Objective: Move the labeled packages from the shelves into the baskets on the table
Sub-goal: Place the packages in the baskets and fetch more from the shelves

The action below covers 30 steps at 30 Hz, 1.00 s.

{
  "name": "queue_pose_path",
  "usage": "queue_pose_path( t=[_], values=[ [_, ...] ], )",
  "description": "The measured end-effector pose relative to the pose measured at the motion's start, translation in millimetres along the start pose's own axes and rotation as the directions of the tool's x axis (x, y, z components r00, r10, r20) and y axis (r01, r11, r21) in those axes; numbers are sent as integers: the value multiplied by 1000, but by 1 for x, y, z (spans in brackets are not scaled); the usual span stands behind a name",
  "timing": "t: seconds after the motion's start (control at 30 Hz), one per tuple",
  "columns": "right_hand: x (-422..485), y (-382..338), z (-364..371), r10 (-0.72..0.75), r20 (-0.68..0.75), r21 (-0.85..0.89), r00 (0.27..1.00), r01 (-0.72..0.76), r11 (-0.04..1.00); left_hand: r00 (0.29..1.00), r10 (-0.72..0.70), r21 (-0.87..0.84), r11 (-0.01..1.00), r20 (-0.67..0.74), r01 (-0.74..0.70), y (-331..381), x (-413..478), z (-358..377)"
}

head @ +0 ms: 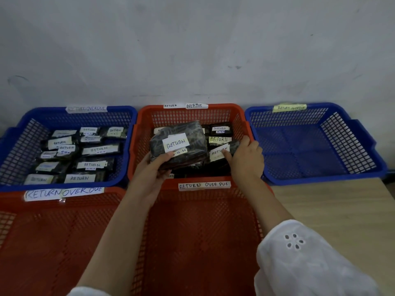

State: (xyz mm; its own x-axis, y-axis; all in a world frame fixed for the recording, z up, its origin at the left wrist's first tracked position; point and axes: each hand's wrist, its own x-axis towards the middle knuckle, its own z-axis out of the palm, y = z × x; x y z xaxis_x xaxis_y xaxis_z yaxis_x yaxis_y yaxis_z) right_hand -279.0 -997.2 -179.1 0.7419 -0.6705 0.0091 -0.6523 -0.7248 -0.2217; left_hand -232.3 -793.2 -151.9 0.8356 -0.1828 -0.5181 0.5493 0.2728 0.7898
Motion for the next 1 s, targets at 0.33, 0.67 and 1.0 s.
queue_pose_path(
  t=[0.33,0.67,1.0],
  values=[
    [-4,5,5,-27,212,-18,977,31,999,1000,-9,2,1000,10,9,-2,0,1],
    [-2,3,9,-123,144,-273,982,159,949,1000,-2,15,1000,21,1,1,0,-7],
    [5,5,11,-141,274,-249,951,212,945,1000,-5,23,1000,-26,6,6,-3,-15]
  ],
)
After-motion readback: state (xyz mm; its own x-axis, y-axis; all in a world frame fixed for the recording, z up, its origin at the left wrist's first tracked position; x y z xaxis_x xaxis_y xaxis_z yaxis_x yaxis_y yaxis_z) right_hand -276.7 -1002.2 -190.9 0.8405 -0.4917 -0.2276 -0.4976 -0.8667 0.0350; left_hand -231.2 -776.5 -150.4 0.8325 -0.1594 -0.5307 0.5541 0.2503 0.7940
